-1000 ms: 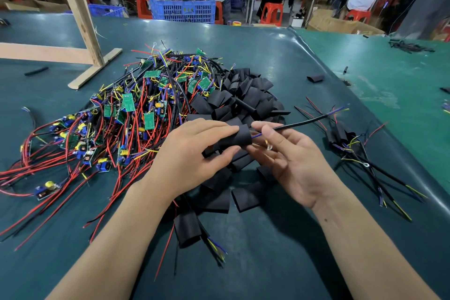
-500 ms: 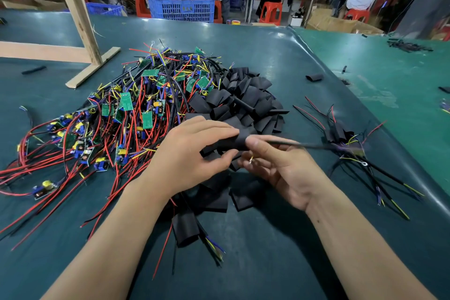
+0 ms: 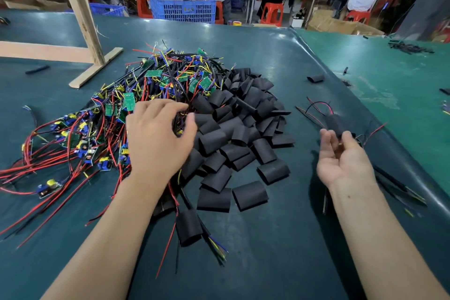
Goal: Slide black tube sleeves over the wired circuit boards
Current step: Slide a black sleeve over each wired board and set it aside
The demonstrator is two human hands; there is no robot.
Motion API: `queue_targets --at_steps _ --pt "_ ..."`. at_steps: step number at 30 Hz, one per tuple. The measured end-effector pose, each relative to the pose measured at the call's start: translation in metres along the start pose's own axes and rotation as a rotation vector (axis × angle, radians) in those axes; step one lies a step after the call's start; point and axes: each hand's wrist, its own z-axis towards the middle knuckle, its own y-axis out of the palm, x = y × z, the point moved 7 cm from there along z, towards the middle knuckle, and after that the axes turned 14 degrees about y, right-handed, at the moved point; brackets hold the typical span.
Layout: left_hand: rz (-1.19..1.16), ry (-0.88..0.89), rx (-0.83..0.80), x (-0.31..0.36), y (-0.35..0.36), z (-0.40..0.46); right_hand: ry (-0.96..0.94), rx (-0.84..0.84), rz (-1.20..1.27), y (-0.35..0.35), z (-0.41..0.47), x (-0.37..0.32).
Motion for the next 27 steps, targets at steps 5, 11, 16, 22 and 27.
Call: queue_targets --at_steps 5,11,16,22,27 --pt "0.0 -0.168 -0.152 -0.034 0.01 -0.005 0.166 -0.004 -0.072 -0.002 0.005 0.012" --pt "0.001 -0.083 -0.166 -0.02 0.02 -0.007 0.36 -0.094 -0.107 0.004 -0.004 0.027" --pt "0.042 -0.268 -0.212 -0.048 0.026 -0.012 0.507 -0.163 -0.258 0.009 -0.015 0.054" --pt "0.029 -0.264 -0.192 -0.047 0.025 -0.011 0.462 -0.169 -0.424 0.01 -0.015 0.054" --pt "0.016 -0.282 -0.191 -0.048 0.026 -0.011 0.249 -0.217 -0.697 0.016 -0.013 0.046"
